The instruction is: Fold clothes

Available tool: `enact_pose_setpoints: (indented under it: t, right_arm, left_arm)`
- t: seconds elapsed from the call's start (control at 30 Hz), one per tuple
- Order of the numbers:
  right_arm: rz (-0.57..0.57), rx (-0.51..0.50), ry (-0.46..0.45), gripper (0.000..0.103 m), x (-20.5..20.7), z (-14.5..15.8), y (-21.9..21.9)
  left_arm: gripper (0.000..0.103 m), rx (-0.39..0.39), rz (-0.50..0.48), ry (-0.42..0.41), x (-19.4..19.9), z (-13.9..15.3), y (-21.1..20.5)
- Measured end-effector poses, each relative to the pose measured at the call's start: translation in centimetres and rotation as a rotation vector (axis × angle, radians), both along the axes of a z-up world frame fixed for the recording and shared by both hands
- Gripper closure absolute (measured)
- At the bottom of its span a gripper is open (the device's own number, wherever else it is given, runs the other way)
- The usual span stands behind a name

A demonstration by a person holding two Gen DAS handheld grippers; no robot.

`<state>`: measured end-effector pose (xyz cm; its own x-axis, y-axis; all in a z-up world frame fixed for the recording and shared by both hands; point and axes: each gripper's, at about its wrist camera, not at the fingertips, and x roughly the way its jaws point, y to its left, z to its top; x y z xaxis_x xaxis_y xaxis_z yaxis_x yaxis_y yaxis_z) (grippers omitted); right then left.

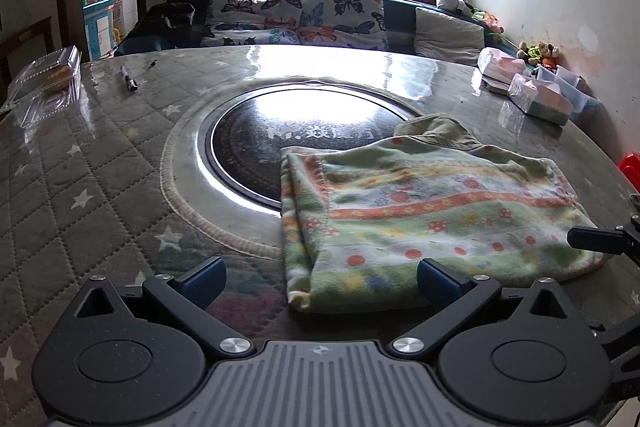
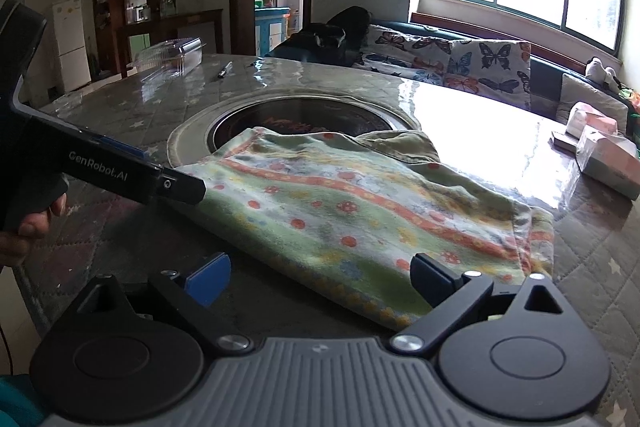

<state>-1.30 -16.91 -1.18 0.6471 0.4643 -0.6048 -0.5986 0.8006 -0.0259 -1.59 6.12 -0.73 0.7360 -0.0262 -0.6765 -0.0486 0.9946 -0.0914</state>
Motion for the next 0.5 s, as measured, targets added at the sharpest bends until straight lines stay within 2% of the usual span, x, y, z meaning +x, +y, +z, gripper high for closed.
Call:
enact_pose_setpoints:
  t: [0.13, 0.5]
  right_arm:
    - [0.001, 0.002, 0.004, 0.000, 0.1, 0.0, 0.1]
    - [0.051, -0.009, 0.001, 0.000, 0.2, 0.1, 0.7]
  left_arm:
    - [0.000, -0.007, 0.011, 0.005, 0.1, -0.1, 0.4]
    - [0.000, -0.008, 0.027, 0.019, 0.1, -0.2, 1.1]
